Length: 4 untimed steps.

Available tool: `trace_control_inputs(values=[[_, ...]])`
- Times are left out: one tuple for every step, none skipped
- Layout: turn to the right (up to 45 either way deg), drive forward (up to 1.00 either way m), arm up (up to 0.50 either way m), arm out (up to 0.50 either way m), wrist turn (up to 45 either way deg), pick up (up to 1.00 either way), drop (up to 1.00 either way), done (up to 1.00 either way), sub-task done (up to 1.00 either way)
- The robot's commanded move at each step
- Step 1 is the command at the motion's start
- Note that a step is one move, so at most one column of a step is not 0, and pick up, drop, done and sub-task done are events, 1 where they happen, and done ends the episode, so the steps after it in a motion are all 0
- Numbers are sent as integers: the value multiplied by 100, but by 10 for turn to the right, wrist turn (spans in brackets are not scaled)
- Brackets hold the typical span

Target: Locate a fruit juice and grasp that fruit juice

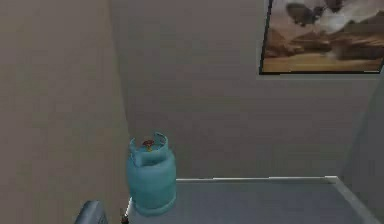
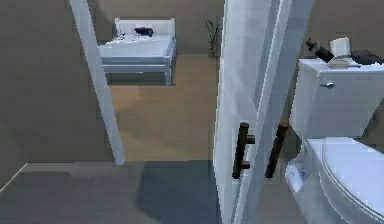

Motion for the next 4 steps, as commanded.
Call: trace_control_inputs(values=[[450, 0, 0, 0, 0, 0, 0, 0, 0], [270, 0, 0, 0, 0, 0, 0, 0, 0], [0, 50, 0, 0, 0, 0, 0, 0, 0], [60, 0, 0, 0, 0, 0, 0, 0, 0]])
